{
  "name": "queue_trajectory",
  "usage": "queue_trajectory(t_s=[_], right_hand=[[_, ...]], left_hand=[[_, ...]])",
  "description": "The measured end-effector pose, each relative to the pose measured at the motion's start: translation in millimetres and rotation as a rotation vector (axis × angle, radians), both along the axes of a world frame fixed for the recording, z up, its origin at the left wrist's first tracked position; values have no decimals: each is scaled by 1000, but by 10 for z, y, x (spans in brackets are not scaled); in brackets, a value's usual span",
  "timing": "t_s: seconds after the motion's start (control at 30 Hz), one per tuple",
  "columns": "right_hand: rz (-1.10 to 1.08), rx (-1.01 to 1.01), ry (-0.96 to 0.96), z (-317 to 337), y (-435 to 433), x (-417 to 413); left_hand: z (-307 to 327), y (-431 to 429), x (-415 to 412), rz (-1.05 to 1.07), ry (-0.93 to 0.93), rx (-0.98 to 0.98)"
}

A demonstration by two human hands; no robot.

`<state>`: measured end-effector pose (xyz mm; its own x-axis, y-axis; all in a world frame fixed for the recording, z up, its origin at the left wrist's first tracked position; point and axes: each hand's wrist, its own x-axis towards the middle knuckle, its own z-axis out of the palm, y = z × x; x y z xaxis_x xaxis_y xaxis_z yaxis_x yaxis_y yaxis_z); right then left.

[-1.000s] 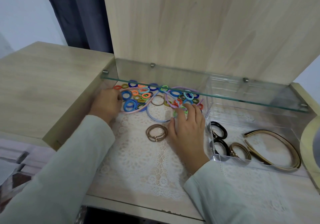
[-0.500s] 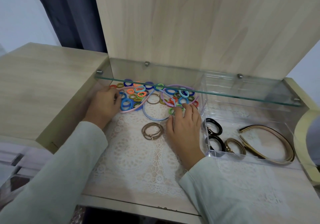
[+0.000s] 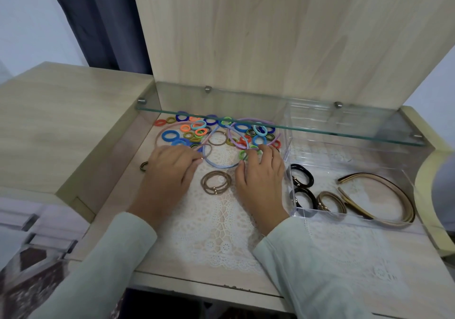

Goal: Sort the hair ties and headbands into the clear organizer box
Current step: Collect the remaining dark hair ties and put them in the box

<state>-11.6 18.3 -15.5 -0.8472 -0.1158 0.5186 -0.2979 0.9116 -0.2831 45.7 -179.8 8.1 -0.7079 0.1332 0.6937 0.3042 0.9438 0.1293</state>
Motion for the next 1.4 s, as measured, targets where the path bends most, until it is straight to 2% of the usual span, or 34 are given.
queue_trajectory(t_s=[0.17,0.37,0.77,0.87,0.93,1.07,1.2,1.4], right_hand=[[-1,4,14,-11,-5,-17],[-6,7,4,-10,-5,-19],[57,-51,-54,11,16,-46],[86,-30,-89,66,8,-55],[113,-20,-122,122,-2,-75],[144,40,-181,206,-46,-189],[141,129,-103,238,-162,-319],[187,196,-126,255,-359,-481]], left_hand=[[-133,159,75,-147,-105,-73],[-205,161,86,-143,-184,-123],[-276,140,65,-149,-210,85],[-221,174,86,-80,-221,143],[-217,188,77,49,-258,161],[-235,187,40,272,-438,186],[-238,186,-2,314,-538,223],[-245,195,-24,341,-576,205]])
